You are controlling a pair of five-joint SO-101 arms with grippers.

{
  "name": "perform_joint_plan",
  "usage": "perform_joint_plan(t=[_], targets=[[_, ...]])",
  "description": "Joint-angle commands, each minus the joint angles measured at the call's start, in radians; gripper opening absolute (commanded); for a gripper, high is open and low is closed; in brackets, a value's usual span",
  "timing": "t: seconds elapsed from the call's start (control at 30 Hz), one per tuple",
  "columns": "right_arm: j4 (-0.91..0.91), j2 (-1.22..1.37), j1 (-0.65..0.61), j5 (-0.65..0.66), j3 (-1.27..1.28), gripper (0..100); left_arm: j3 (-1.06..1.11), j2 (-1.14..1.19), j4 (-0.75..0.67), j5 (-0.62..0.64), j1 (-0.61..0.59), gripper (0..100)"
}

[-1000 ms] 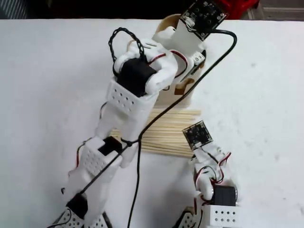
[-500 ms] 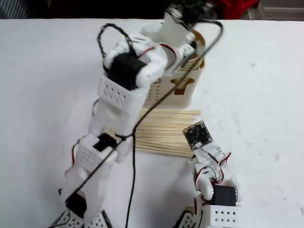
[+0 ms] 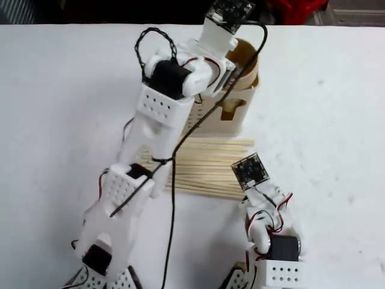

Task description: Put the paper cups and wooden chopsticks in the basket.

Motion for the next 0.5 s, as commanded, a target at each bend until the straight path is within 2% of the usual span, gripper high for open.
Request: perform_joint_plan(t=[0.0,0.3,0.47], targets=[[-0.016,-0.005,-0.001,0.011,0.008,3.5,-0.011,0.050,-0.018,0.017,-0.010,15],[-0.016,-0.005,-0.001,0.011,0.008,3.5,-0.011,0.139,-0.043,0.014,-0.004,15],[-0.016,-0.005,-0.001,0.011,0.008,3.5,-0.064,0.114,-0.031,0.011,-0.010,15]])
